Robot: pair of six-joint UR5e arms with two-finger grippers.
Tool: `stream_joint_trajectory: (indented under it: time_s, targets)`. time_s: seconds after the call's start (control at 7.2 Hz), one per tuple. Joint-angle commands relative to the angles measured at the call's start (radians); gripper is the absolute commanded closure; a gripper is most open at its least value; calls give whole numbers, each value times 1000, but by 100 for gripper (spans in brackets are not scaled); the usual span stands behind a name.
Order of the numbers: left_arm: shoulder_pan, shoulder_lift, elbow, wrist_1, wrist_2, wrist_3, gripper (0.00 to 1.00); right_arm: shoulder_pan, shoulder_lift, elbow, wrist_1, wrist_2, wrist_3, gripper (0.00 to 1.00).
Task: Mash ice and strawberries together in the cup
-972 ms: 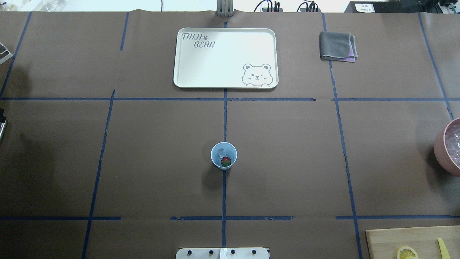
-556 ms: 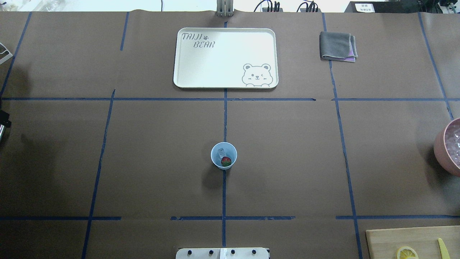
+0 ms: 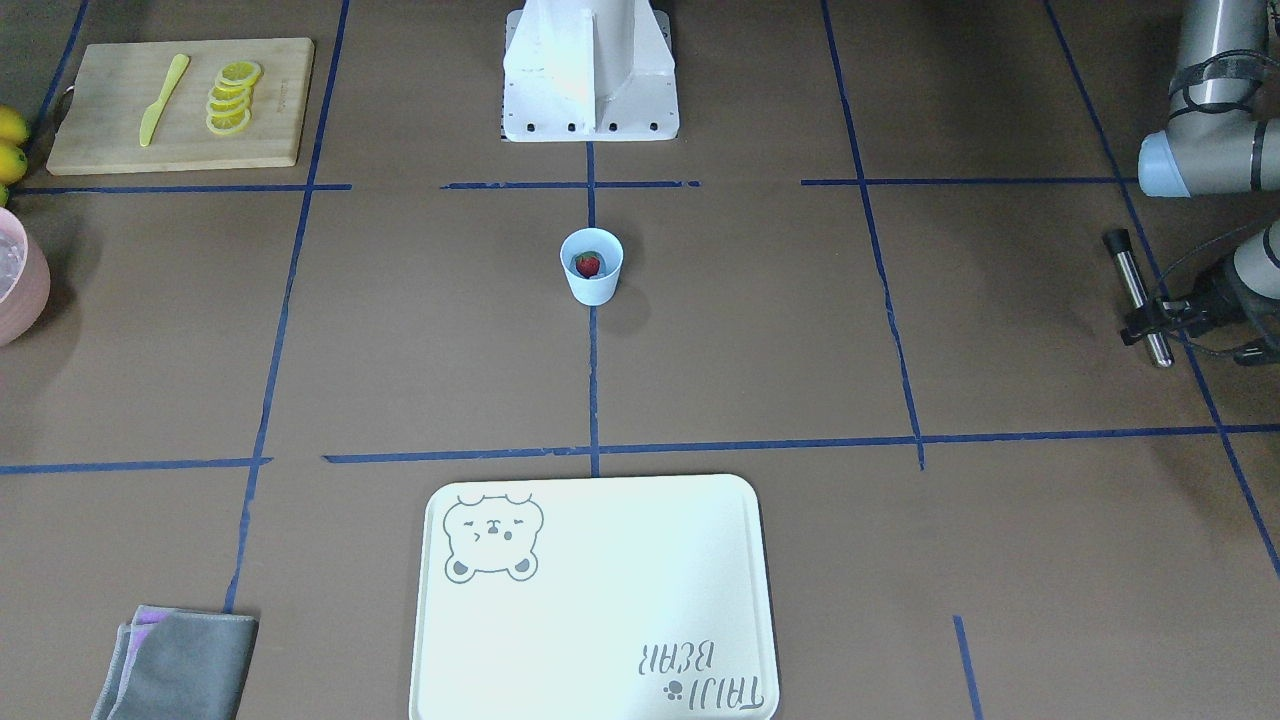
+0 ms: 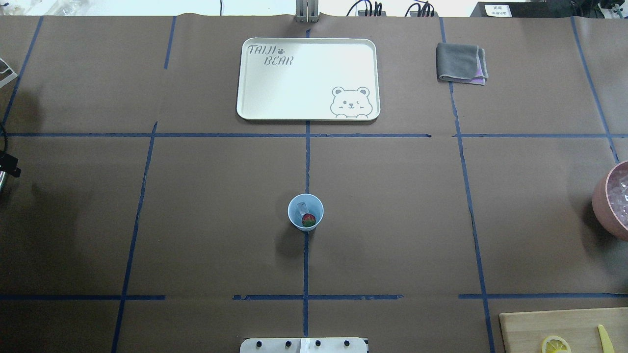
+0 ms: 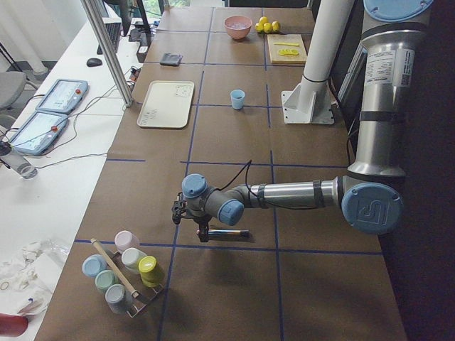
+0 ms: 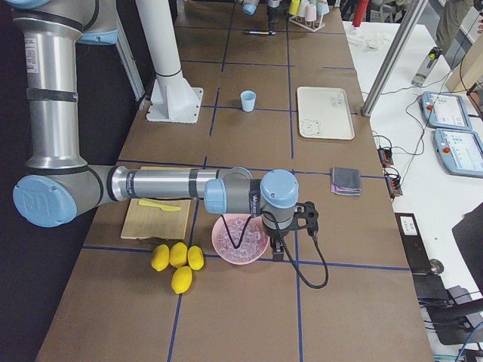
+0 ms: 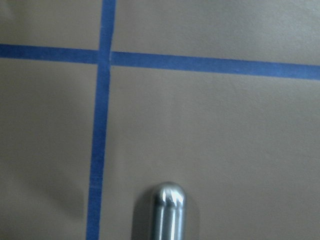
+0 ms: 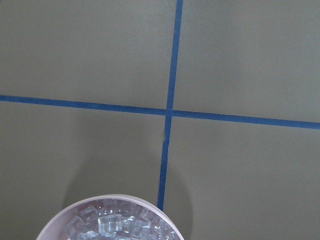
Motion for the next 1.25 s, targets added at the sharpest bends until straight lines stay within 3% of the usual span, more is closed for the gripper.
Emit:
stream_joint_trajectory:
  time_s: [0.0, 1.11]
  targets:
    - [0, 1, 5, -2, 1, 1, 6, 0, 3, 1, 0, -1, 0, 1]
    - [0, 7, 8, -1, -16, -3, 47, 0, 4, 1, 0, -1, 2, 1]
